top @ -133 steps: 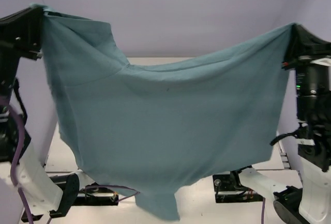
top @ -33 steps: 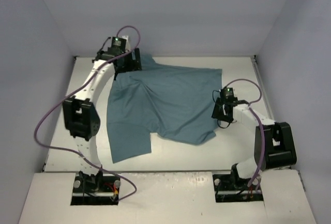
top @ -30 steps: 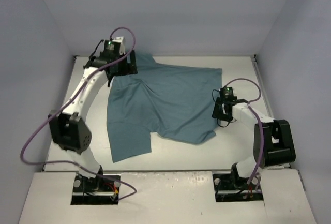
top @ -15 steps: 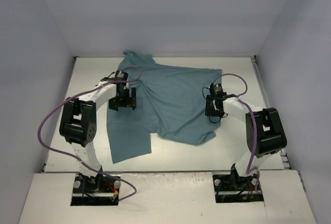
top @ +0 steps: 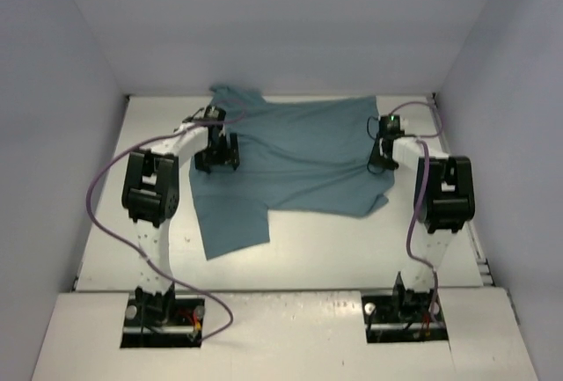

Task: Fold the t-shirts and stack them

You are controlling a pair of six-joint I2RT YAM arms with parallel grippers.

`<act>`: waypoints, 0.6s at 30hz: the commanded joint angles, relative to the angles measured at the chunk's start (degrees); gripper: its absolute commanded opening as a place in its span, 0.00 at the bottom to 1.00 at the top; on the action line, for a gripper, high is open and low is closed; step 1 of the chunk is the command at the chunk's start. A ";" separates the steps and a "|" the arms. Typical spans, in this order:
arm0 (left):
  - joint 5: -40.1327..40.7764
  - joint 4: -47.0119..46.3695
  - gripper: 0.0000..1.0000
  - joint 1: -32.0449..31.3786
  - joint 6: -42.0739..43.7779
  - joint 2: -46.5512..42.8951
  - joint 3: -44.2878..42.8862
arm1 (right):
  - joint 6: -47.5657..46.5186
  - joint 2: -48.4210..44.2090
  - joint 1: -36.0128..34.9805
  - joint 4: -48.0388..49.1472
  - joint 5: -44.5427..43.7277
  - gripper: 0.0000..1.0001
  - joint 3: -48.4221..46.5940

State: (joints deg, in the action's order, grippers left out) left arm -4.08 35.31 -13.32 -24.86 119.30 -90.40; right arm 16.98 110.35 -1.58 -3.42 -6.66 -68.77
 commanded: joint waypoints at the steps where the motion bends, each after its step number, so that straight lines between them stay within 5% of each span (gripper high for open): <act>1: -2.42 -1.47 0.81 1.10 -1.59 2.55 -6.41 | 0.42 2.58 1.00 -1.94 -3.54 0.30 -6.50; 7: -4.77 0.07 0.81 1.46 -1.91 -7.18 -5.16 | -0.71 -6.58 1.20 -3.73 -3.25 0.34 -8.11; 18: -6.82 0.66 0.81 7.59 -2.19 -39.94 18.65 | 8.44 -32.96 7.86 -7.37 -1.43 0.34 15.17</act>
State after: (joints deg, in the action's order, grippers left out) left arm -9.45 35.59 -10.44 -26.27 87.32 -78.02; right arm 20.33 82.82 3.34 -8.46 -8.16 -60.37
